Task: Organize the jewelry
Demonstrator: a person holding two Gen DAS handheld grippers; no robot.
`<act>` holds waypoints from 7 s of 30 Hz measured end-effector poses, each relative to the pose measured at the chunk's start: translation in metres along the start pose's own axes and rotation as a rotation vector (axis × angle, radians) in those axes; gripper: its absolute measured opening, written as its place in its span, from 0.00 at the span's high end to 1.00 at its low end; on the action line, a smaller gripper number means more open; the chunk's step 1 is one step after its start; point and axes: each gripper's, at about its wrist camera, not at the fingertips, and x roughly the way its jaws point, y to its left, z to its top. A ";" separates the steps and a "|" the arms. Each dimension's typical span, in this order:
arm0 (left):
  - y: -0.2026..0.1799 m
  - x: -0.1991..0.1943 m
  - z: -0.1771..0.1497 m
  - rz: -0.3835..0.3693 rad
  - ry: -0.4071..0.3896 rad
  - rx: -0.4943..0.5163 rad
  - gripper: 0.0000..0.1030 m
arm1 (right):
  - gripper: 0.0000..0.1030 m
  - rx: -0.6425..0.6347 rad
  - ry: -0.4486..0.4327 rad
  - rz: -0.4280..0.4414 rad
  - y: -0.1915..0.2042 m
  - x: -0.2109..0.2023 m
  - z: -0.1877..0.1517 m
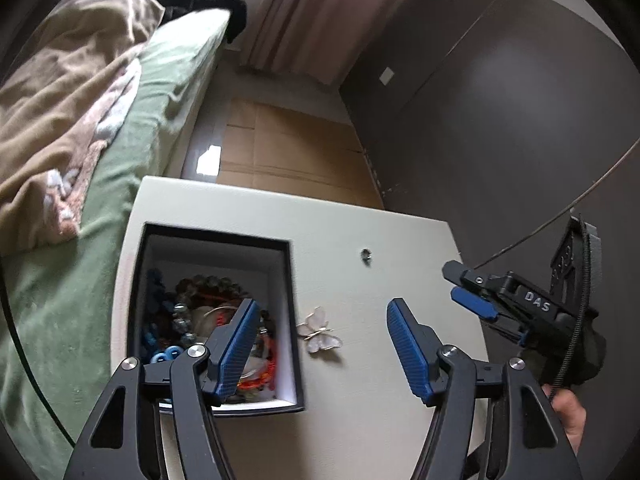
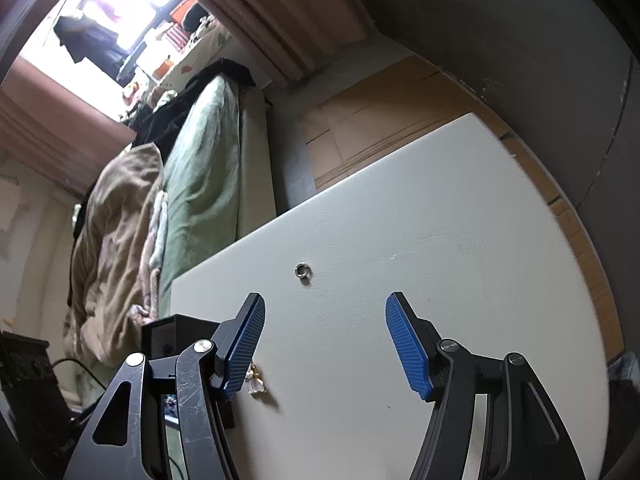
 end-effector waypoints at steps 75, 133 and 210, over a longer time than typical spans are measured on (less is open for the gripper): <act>-0.014 0.022 0.014 0.149 0.099 0.037 0.98 | 0.38 -0.021 0.038 0.060 0.012 0.003 0.001; -0.018 0.001 0.016 0.254 0.133 0.219 0.88 | 0.38 -0.001 -0.030 0.092 -0.001 -0.031 0.005; 0.138 -0.067 0.017 0.118 -0.193 -0.274 0.25 | 0.55 -0.421 0.023 0.132 0.163 0.036 -0.056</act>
